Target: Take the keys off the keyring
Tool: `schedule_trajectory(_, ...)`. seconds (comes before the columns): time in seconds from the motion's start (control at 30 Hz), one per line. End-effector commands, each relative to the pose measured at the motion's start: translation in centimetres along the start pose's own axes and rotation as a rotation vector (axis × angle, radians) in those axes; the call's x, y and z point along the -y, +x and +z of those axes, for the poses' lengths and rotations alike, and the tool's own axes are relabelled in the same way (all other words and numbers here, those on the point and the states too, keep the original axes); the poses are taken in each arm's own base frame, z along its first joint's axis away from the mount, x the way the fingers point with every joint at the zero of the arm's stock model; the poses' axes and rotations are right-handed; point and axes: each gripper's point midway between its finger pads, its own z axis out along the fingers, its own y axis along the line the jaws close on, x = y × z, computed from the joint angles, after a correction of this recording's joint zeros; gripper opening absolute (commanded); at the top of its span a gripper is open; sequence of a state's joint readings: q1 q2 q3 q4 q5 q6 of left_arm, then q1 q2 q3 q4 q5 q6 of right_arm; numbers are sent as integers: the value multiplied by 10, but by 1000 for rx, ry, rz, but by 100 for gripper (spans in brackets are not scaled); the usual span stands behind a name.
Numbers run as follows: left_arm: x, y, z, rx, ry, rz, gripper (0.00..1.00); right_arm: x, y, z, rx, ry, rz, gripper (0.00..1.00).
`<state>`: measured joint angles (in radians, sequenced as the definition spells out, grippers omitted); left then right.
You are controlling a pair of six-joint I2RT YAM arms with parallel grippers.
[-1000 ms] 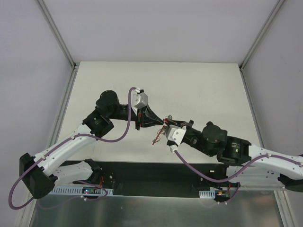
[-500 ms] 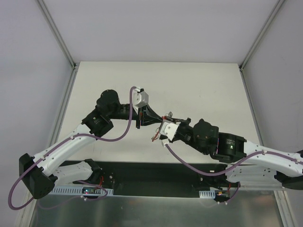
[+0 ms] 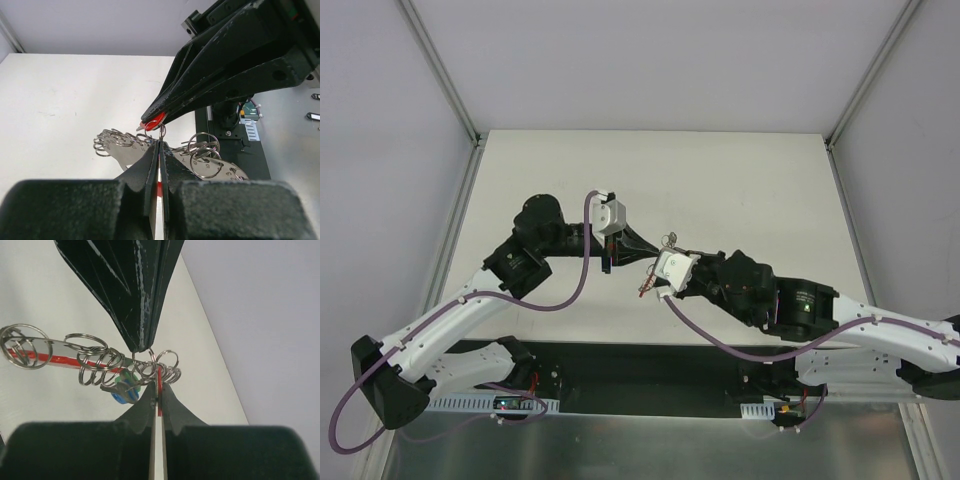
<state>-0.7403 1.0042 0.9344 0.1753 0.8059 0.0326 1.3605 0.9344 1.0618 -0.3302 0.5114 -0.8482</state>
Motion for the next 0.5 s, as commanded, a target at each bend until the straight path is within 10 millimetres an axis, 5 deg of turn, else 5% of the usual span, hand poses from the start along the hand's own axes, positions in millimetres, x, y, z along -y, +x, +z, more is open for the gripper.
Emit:
schedule_trajectory(0.0, 5, -23, -3, 65, 6, 110, 0, 13, -1, -7, -10, 37, 45, 1)
schedule_trajectory(0.47, 1, -18, -2, 48, -6, 111, 0, 12, -29, -1, 73, -10, 48, 1)
